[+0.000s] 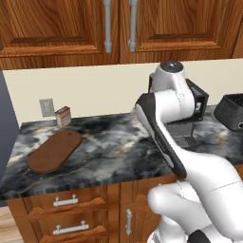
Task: Open the drawer on the left and place the cutting tools on the cutting board.
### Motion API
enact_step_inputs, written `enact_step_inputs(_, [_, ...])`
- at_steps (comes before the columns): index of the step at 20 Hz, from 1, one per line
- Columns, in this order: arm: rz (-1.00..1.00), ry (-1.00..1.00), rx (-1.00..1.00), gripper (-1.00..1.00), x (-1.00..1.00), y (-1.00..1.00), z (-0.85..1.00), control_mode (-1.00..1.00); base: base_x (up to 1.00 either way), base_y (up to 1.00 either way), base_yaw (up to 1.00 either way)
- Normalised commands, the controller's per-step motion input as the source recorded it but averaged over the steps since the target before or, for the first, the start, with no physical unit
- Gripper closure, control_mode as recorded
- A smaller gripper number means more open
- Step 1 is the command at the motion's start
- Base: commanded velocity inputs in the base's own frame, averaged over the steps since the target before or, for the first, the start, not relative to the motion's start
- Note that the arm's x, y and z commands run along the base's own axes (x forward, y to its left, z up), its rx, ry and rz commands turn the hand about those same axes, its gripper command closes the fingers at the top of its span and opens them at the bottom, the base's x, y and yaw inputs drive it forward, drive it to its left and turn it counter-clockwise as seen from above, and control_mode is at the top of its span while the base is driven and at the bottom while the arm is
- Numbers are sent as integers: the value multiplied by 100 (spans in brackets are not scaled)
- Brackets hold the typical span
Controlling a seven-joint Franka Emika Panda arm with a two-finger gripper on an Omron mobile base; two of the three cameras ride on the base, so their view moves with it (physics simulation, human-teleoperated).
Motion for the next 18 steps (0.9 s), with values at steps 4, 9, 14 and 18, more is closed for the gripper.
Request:
enact_step_inputs(4, [13,-28,-19,-100,-68,80,-8,-100,0,0,0])
enact_step_inputs(9, [20,-21,-19,-100,-81,62,-23,-100,0,0,0])
enact_step_inputs(14, [23,-7,-19,-100,-71,74,-32,-100,0,0,0])
enact_step_inputs(18, [20,0,-26,-100,-34,100,-44,-100,0,0,0])
